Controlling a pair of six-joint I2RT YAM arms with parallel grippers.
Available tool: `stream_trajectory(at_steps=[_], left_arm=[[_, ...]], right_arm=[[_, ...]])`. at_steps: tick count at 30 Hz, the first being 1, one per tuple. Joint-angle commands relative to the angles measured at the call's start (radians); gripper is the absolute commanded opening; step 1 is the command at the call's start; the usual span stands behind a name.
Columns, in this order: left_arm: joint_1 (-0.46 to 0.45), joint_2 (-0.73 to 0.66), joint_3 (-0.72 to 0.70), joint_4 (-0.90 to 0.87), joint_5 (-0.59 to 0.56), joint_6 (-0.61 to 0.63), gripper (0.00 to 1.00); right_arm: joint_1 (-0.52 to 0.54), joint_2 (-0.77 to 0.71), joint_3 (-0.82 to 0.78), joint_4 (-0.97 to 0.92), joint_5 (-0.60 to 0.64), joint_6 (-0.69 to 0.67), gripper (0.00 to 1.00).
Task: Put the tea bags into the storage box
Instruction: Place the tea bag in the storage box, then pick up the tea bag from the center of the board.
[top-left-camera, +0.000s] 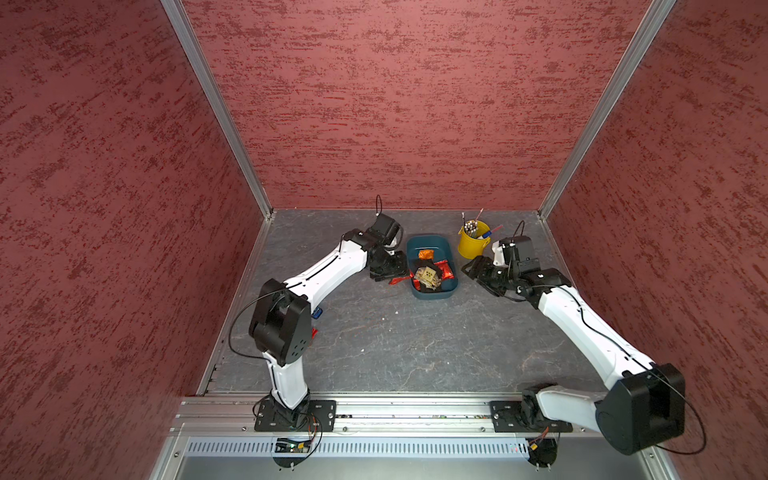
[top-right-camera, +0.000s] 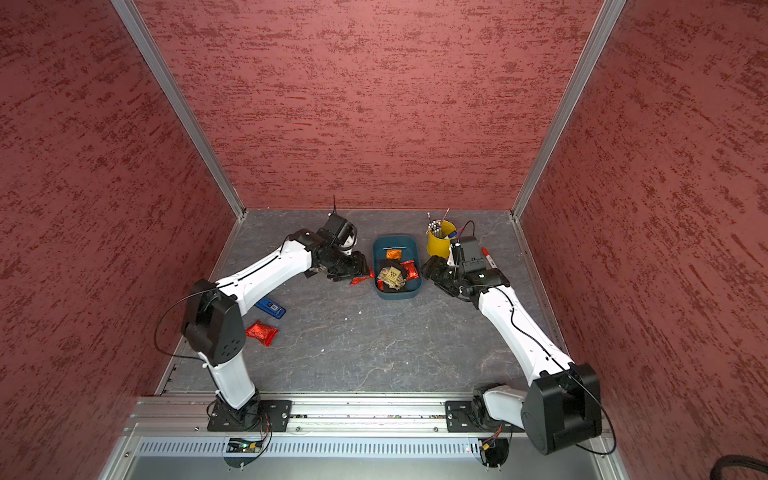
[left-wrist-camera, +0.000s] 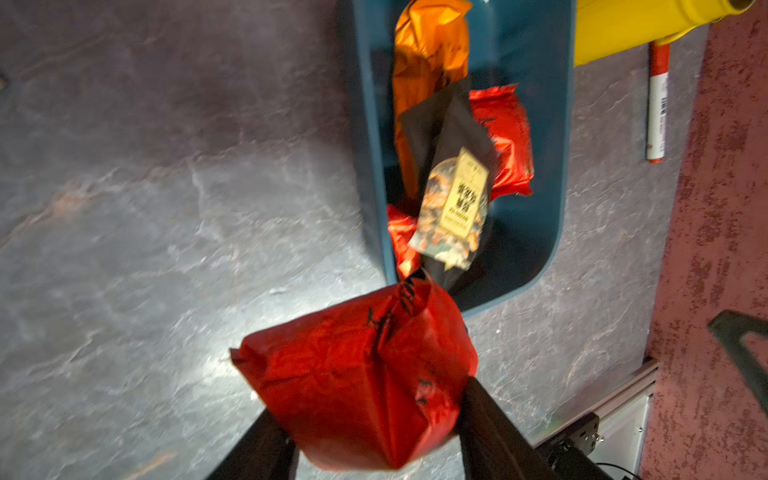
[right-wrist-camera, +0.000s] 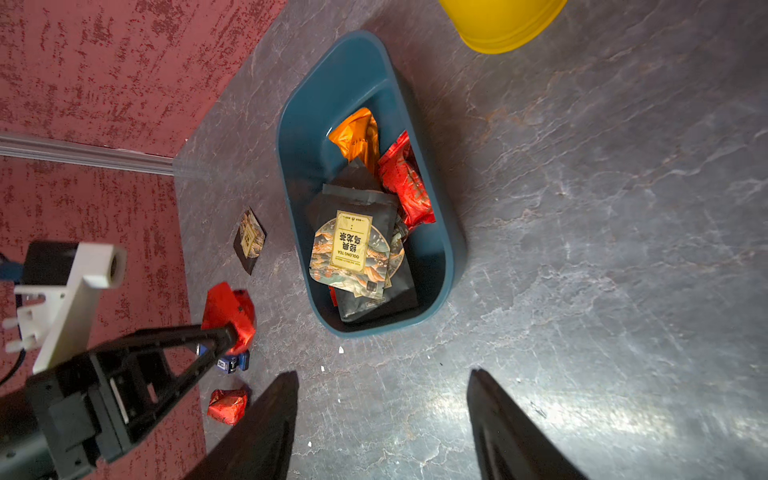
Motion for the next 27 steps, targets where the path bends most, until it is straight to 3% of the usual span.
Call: stream_trajectory(at_steps=[1, 7, 15, 21, 27], left_arm=[[-0.001, 0.112, 0.138, 0.005, 0.059, 0.031, 0.61], [-0.004, 0.306, 0.374, 0.01, 0.098, 0.024, 0.61], [0.015, 0.367, 0.5, 0.0, 0.099, 0.013, 0.8], [0.066, 0.213, 0.426, -0.089, 0.028, 0.053, 0.83], [0.141, -0.117, 0.069, -0.136, -0.07, 0.066, 0.85]], right_arm=[[-0.007, -0.029, -0.023, -0.026, 0.013, 0.006, 0.69], [-0.007, -0.048, -0.035, -0.031, -0.009, 0.01, 0.69], [-0.007, -0.078, -0.092, -0.005, -0.025, 0.021, 0.69], [0.017, -0.107, -0.125, 0.046, -0.044, 0.049, 0.69], [0.195, -0.017, -0.101, 0.143, -0.02, 0.105, 0.69]])
